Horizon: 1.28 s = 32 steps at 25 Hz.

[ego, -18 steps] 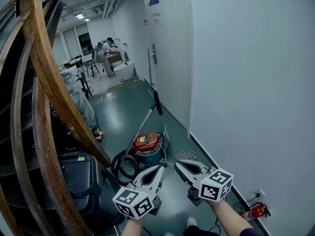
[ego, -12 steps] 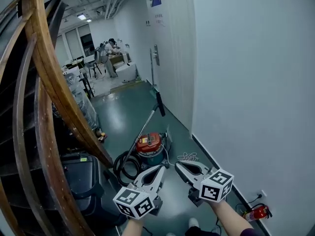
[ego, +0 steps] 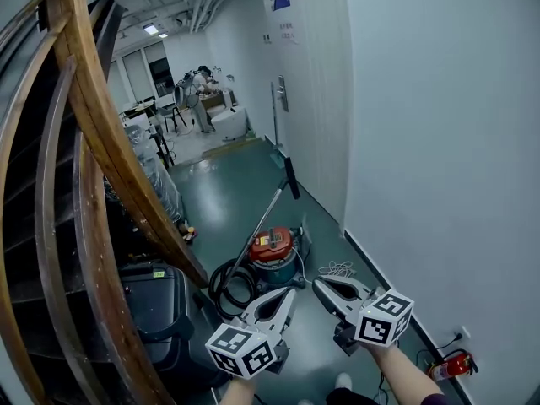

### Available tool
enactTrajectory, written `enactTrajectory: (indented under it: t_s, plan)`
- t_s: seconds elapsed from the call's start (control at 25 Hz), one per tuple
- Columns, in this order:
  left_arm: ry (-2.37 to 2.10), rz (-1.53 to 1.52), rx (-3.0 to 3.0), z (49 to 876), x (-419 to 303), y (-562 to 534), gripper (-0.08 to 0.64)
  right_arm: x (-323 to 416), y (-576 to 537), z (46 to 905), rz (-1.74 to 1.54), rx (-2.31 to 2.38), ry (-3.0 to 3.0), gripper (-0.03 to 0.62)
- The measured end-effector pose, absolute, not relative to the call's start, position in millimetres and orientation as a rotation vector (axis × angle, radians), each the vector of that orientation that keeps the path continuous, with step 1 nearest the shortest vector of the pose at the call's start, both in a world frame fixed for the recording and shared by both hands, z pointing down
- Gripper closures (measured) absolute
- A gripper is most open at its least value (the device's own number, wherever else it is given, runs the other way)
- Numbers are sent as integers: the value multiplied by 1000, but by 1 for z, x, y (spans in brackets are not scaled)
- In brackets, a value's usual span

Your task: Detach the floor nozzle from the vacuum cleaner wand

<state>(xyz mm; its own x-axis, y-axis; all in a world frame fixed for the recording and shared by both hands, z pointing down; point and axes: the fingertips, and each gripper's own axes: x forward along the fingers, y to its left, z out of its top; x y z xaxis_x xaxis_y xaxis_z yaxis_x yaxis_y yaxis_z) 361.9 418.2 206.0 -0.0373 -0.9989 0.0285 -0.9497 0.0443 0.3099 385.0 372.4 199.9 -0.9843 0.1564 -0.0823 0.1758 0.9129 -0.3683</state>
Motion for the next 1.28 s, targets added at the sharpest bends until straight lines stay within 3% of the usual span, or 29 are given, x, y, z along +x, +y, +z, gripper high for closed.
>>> enactTrajectory:
  t_s: [1.28]
  plan:
    - [-2116,-211,1925,215,236,250,557,268,195,229,-768,276,2974,575]
